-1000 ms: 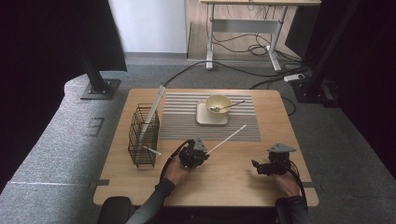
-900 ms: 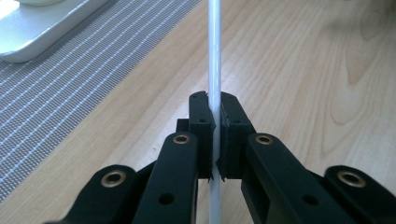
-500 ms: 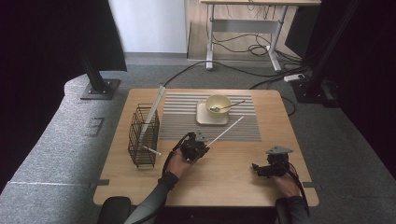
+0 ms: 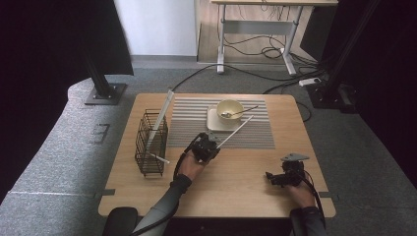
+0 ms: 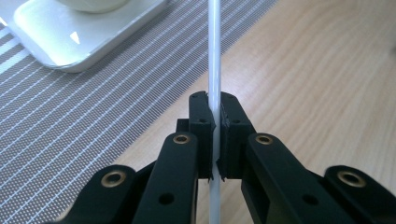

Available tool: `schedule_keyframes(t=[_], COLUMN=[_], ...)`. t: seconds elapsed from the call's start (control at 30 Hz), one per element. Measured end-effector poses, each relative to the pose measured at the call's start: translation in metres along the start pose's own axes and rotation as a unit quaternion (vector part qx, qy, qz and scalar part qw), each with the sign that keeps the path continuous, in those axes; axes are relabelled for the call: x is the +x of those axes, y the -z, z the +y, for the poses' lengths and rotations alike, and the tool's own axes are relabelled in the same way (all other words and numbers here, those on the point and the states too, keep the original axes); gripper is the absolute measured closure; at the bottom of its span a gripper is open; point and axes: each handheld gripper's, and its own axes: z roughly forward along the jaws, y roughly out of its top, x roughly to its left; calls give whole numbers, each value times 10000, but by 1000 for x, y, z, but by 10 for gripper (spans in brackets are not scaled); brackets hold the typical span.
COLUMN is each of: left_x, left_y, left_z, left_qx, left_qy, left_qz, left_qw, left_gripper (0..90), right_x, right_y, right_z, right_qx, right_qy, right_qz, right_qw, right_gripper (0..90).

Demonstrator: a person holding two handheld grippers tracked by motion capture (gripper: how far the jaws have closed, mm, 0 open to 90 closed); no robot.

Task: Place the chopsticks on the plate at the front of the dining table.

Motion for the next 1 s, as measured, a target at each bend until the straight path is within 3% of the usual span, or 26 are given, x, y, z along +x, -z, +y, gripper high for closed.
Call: schedule_keyframes(t=[0.4, 0.67, 1.0], left_x=[25, 44, 59], left_y=[-6, -15, -28], left_z=[14, 22, 30], left_qx=[-26, -45, 84], left_qy=[377, 709, 900], left_qz=[338, 550, 829], left_qw=[9987, 9960, 9925], left_gripper=[852, 853, 852], right_x=[0, 0, 1], right_y=[0, 0, 0], right_z=[0, 0, 1], right_qx=[6, 6, 22], right_qy=[-14, -2, 16], right_qz=[-4, 12, 32], right_qw=[10000, 10000, 10000], right_gripper=[0, 0, 0])
